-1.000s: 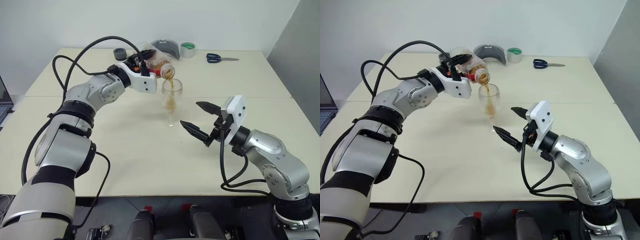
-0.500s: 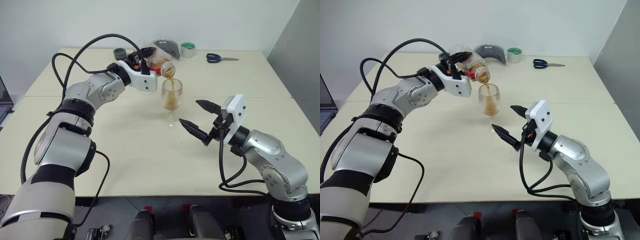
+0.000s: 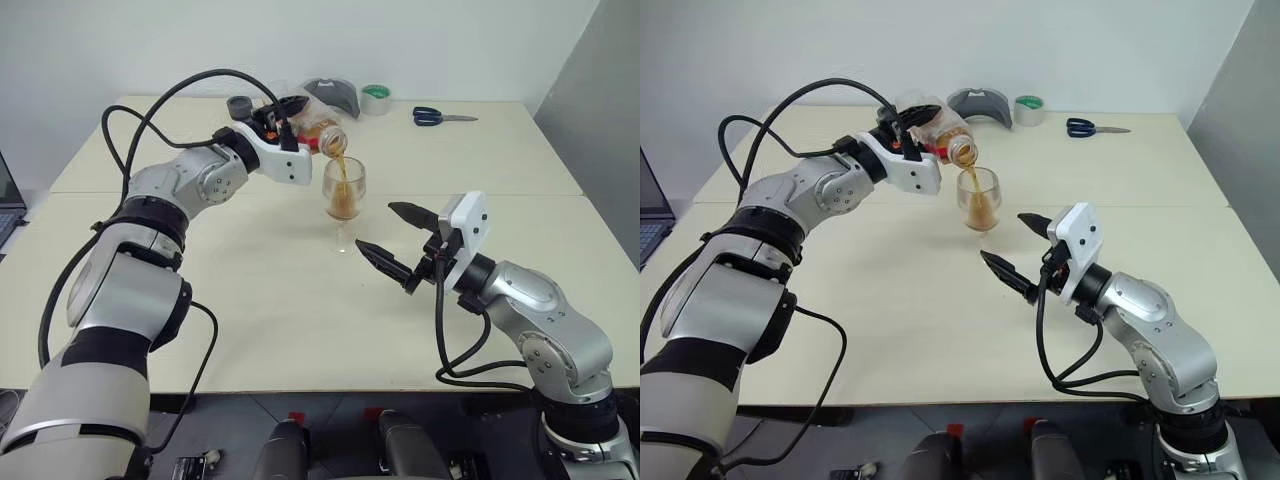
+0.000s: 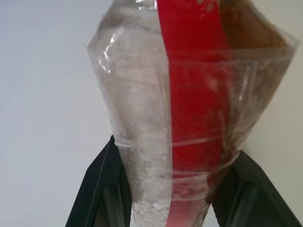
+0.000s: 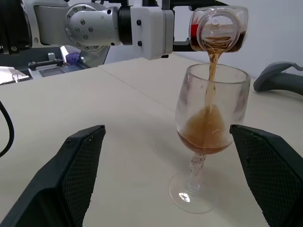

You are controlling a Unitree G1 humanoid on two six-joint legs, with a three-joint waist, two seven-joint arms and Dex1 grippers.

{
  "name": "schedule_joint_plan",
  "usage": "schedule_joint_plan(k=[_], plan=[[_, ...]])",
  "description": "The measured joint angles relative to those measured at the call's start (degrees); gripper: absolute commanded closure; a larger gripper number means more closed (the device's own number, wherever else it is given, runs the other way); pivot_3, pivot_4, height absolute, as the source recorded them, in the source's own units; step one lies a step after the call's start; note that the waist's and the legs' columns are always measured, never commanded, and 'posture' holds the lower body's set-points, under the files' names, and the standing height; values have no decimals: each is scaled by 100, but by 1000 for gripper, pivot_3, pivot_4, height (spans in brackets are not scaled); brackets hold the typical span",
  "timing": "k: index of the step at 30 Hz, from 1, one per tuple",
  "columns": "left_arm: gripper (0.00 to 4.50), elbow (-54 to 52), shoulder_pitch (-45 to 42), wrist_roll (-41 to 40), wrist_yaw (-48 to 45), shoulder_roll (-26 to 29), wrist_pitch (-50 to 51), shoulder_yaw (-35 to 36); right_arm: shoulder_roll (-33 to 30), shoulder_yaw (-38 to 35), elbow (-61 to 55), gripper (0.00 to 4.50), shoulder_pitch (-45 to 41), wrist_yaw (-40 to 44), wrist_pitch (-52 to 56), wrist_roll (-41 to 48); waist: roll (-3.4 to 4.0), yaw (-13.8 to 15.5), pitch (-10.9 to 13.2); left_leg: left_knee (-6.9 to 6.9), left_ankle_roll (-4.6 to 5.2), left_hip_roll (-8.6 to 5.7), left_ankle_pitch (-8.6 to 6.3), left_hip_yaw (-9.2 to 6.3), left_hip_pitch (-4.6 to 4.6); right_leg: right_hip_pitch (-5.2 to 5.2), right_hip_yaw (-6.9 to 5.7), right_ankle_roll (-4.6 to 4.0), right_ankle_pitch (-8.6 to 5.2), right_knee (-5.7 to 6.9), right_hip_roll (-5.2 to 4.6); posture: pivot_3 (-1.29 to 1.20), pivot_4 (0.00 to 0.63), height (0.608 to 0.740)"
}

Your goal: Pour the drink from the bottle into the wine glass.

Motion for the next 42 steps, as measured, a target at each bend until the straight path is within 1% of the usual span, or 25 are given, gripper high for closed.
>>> schedule_joint_plan(k=[27,42], plan=[[2787,225,-211,255,477,1,49,-290,35,48,-3,0,38,2,-12,-43,0,-1,0,0,0,0,0,0,0,0,0,0,0,0,0,0,150,740],[2787,266,-222,205,436,-15,61,-283,35,48,-3,0,38,2,-12,-45,0,-1,0,1,0,0,0,0,0,0,0,0,0,1,0,0,150,740]])
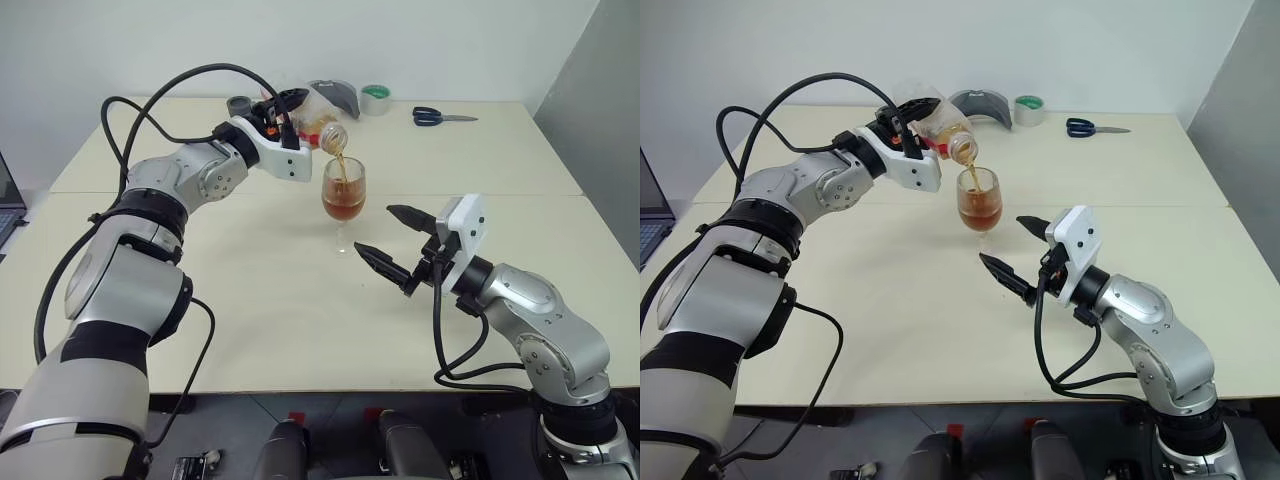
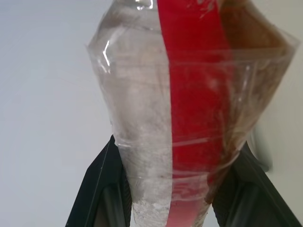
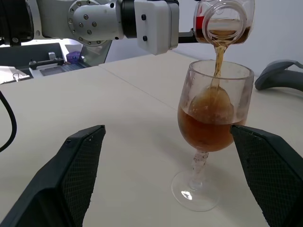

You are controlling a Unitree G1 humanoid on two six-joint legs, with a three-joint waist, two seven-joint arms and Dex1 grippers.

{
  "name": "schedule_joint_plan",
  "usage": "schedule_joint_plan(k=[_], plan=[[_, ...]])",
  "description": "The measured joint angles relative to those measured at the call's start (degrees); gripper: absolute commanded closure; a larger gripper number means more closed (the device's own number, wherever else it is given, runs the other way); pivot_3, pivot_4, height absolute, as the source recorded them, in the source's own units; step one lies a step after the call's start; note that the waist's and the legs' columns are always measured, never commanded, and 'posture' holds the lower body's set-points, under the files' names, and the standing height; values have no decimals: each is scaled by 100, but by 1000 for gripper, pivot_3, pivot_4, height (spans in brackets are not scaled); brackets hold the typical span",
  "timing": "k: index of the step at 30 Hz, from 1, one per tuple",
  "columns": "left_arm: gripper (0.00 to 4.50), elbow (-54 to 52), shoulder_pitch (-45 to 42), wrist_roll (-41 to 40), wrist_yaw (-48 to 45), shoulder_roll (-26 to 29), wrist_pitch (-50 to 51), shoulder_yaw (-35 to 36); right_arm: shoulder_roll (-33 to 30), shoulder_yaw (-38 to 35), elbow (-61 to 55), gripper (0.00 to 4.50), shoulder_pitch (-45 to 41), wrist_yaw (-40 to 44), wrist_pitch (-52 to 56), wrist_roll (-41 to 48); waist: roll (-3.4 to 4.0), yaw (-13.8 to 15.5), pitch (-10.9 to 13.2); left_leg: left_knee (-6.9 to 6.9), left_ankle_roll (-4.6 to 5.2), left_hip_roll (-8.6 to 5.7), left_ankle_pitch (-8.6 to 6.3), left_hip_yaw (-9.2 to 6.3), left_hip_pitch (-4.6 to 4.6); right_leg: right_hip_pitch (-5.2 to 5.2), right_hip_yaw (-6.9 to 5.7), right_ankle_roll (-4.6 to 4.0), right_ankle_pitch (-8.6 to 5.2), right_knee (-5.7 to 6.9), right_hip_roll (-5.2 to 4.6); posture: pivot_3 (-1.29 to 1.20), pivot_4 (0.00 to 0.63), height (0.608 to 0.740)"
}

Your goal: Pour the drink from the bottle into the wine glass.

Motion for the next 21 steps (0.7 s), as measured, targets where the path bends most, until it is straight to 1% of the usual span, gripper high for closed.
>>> schedule_joint_plan(k=[7,21], plan=[[2787,-1,10,-283,-220,-128,-9,111,6,0,-5,0,0,-14,0,1,0,-1,0,1,0,0,0,0,0,0,0,0,0,0,0,0,150,740],[2787,-99,356,-1234,-1091,-325,114,695,41,0,-39,0,-6,-25,-44,-4,0,-8,0,3,0,0,0,-1,0,0,0,0,0,2,-1,0,150,740]])
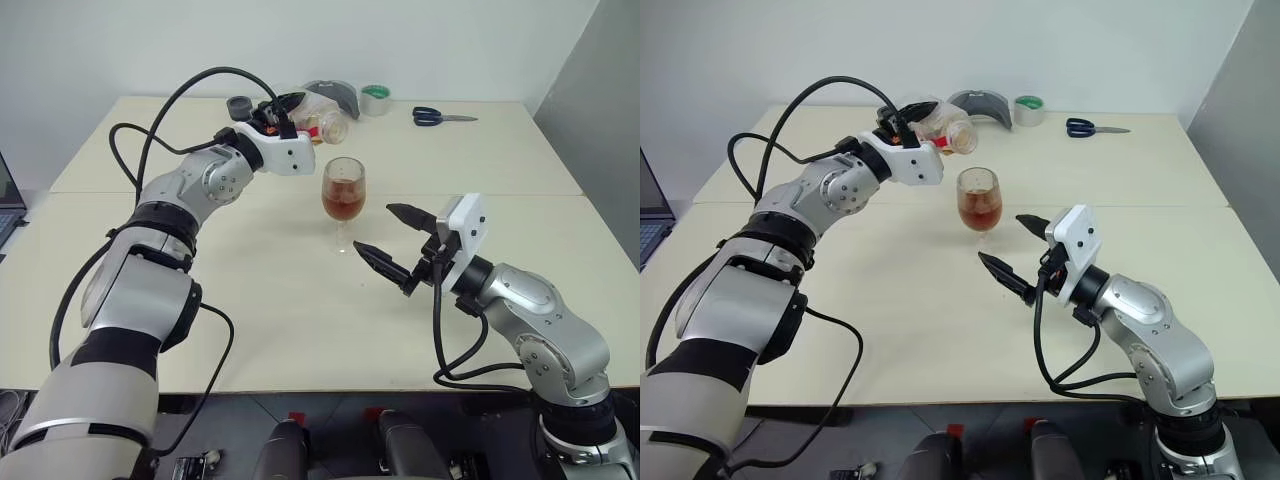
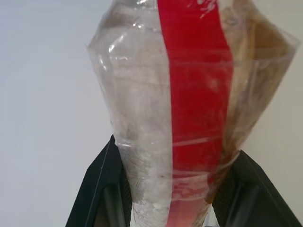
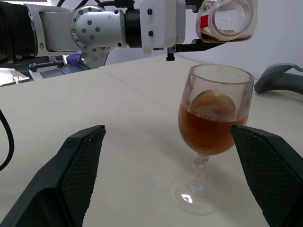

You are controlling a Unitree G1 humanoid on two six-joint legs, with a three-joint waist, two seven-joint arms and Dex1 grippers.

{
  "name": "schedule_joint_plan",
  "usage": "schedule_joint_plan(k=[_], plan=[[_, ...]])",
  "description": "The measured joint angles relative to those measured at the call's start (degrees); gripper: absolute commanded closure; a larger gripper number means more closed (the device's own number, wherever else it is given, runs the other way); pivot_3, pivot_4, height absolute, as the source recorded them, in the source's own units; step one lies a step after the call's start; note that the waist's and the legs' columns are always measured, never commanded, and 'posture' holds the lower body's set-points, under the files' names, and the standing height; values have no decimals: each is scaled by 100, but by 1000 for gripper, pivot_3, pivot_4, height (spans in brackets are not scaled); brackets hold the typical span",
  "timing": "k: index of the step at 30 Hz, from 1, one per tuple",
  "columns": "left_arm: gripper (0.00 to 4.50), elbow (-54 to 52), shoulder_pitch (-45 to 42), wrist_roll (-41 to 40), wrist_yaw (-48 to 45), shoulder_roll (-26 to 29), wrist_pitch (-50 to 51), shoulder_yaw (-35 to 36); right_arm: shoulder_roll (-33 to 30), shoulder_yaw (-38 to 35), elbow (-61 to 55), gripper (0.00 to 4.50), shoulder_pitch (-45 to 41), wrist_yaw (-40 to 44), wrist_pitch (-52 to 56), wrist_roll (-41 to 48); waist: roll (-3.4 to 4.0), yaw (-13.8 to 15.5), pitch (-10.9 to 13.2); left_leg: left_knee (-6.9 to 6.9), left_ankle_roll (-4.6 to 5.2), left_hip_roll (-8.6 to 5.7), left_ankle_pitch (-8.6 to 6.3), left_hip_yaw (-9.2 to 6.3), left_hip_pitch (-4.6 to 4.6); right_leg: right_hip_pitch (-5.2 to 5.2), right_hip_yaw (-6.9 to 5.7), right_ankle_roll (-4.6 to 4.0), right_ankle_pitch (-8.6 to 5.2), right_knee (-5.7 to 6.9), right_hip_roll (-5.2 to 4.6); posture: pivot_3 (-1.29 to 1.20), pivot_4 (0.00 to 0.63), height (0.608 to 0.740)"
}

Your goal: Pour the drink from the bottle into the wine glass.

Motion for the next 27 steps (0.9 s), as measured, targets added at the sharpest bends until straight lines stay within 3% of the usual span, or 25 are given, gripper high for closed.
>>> schedule_joint_plan(k=[7,12,16,20,27], plan=[[2787,-259,391,-1109,-898,-385,448,803,-13,127,0,0,-17,59,-64,-55,0,-22,0,1,0,1,0,0,2,0,0,0,0,2,1,0,150,740],[2787,-671,823,-2202,-1541,-574,1404,1685,-16,219,25,0,-181,82,-120,-127,0,-50,0,2,0,5,0,-2,2,-1,0,-1,0,5,2,0,150,740],[2787,-1528,1414,-3017,-1900,-585,2338,2341,-92,350,65,0,-244,215,-121,-211,1,-51,-1,3,-1,4,1,-2,3,-1,3,-1,0,7,1,0,150,740],[2787,-2867,2554,-3711,-2020,-604,3722,2868,-113,570,154,0,-402,306,17,-232,2,-85,-2,5,-2,9,1,-1,8,-1,9,-2,1,10,0,0,150,740],[2787,-4392,3784,-4367,-2031,-612,5599,3313,-39,727,440,0,-658,285,287,-274,1,-31,-2,10,-2,8,1,-9,3,-1,3,-2,1,10,-7,0,150,740]])
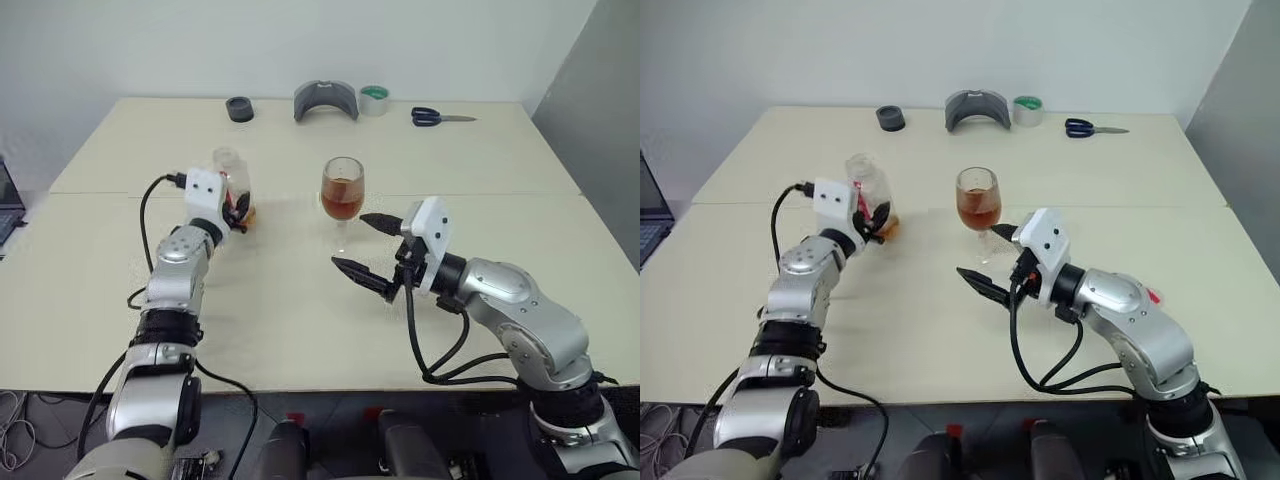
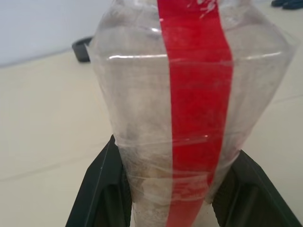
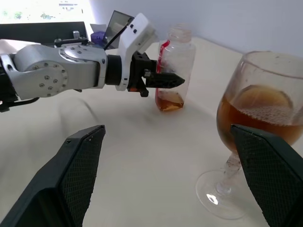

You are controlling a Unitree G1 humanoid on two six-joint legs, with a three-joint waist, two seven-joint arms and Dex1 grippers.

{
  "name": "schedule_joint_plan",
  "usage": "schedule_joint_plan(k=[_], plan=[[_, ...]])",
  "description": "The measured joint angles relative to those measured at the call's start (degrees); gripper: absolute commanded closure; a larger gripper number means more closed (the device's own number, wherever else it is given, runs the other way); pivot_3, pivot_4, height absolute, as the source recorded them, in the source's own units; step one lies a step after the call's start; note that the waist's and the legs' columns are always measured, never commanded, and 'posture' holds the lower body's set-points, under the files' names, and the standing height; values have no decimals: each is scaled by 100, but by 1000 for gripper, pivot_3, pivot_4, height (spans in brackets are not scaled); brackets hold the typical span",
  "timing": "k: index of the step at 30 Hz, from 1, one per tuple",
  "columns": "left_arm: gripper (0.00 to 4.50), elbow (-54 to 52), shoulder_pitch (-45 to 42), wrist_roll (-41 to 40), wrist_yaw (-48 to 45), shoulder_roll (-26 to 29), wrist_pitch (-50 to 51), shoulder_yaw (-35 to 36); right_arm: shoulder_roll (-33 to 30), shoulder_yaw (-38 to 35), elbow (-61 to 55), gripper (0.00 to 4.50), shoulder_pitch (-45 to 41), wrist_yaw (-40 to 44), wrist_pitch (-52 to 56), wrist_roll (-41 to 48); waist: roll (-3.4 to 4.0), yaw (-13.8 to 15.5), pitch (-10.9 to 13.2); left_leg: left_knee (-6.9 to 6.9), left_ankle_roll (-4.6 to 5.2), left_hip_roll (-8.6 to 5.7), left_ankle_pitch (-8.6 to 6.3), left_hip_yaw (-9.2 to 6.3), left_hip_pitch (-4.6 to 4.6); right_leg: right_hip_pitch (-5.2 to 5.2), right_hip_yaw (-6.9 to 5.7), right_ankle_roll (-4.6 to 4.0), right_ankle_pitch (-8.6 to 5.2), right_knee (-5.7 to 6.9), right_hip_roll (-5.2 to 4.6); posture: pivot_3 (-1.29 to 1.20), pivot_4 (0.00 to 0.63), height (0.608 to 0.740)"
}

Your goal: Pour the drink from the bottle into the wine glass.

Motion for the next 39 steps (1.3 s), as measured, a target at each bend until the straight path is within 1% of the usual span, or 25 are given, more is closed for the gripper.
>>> schedule_joint_plan(k=[3,6,11,16,18,19,20,21,25,29,33,37,39], plan=[[2787,-456,250,-133,12,56,393,170,45,65,131,0,-150,-4,0,-91,-1,3,-1,-2,0,0,0,0,1,0,0,0,0,-1,0,0,150,740],[2787,-666,399,-259,35,71,646,307,83,117,200,0,-224,-1,0,-172,-1,7,-1,-1,0,0,0,0,2,1,-1,0,0,-1,0,0,150,740],[2787,-939,599,-335,41,75,767,390,241,222,301,0,-304,-1,-2,-240,0,16,-2,-2,0,0,0,2,3,1,0,0,0,-1,0,0,150,740],[2787,-991,664,-355,58,70,761,421,316,230,352,0,-314,-5,-10,-359,0,15,-2,-3,1,0,-1,6,5,1,2,0,0,-1,1,0,150,740],[2076,-998,682,-361,70,64,747,429,349,230,353,0,-315,-5,-11,-397,0,15,-2,-4,1,0,-1,6,6,1,2,0,0,-1,1,0,150,740],[1892,-999,688,-361,78,59,737,432,374,230,353,0,-315,-4,-11,-399,1,15,-2,-4,1,0,-1,5,6,1,2,0,0,-1,1,0,150,740],[1514,-998,697,-357,101,54,738,432,398,230,353,0,-318,-3,-12,-400,1,15,-2,-4,1,0,-1,5,6,1,2,0,0,-1,1,0,150,740],[1265,-996,725,-355,120,40,742,431,401,230,353,0,-319,-3,-12,-403,0,15,-2,-4,1,0,-1,6,5,1,3,0,0,-1,1,0,150,740],[37,-981,773,-353,152,19,741,430,407,230,353,0,-324,-3,-12,-411,0,18,-2,-4,1,0,-1,3,4,1,1,0,0,-2,1,0,150,740],[15,-986,799,-350,125,19,647,425,409,230,353,0,-324,-3,-12,-416,0,17,-2,-4,1,0,-1,5,5,1,2,0,0,-2,1,0,150,740],[15,-1131,1074,-310,33,14,362,379,403,229,348,0,-290,-1,-10,-414,0,16,-2,-6,1,2,-1,4,5,1,2,0,0,-4,0,0,150,740],[15,-1350,1498,-224,44,13,65,364,282,267,297,0,118,-2,-68,-535,0,33,-2,-7,1,4,-1,4,4,1,3,0,0,-6,-1,0,150,740],[15,-1471,1667,-234,48,10,16,385,183,290,259,0,483,-15,-256,-705,0,48,-2,-7,1,4,-2,4,3,2,3,0,0,-7,-2,0,150,740]])
